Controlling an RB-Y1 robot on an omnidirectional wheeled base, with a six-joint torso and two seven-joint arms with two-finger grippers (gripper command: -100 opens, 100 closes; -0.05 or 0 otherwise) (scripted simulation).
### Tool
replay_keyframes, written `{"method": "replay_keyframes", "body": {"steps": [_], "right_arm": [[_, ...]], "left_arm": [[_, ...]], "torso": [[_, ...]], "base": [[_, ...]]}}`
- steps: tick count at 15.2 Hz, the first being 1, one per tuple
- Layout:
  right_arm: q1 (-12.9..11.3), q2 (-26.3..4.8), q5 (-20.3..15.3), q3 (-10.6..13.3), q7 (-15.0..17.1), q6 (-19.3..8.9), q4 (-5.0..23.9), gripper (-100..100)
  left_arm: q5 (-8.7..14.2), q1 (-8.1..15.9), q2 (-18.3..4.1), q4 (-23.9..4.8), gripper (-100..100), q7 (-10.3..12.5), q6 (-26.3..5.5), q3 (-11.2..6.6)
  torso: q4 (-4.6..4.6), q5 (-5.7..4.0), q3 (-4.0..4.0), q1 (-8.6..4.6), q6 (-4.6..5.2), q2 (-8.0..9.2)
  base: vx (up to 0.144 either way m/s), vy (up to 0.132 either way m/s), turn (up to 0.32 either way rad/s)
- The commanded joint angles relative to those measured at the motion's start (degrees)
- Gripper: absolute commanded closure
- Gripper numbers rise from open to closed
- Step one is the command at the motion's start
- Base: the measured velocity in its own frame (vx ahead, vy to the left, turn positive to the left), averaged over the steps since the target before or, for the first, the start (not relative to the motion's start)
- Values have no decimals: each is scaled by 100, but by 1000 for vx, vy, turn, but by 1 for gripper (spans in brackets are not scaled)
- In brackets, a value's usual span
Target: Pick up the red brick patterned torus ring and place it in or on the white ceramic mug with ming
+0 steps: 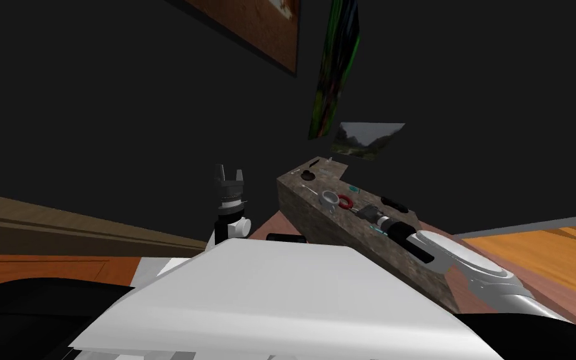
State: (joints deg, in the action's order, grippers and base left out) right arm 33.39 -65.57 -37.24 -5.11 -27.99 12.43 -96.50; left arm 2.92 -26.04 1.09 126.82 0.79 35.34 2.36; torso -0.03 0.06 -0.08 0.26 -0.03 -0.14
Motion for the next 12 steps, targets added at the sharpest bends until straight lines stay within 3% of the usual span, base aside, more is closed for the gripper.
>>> {"method": "replay_keyframes", "body": {"steps": [1, 2, 3, 12], "right_arm": [[75, -202, -9, -23, -44, -1, 69, -100], [170, -398, -76, 12, -205, 20, 270, -100], [170, -441, -76, 12, -205, 20, 270, -100], [670, -1410, -306, 260, -902, 178, 1183, -100]], "left_arm": [[0, 0, 0, 0, 0, 0, 0, 0], [0, 0, 0, 0, 0, 0, 0, 0], [0, 0, 0, 0, 0, 0, 0, 0], [0, 0, 0, 0, 0, 0, 0, 0]], "torso": [[0, 0, 0, 0, 0, 0], [1, 0, 2, -4, 3, 3], [1, -1, 3, -4, 0, 4], [-1, 2, -3, 7, 1, -4]], "base": [[10, 43, 34], [7, 52, 126], [11, 55, 150], [30, 72, 172]]}}
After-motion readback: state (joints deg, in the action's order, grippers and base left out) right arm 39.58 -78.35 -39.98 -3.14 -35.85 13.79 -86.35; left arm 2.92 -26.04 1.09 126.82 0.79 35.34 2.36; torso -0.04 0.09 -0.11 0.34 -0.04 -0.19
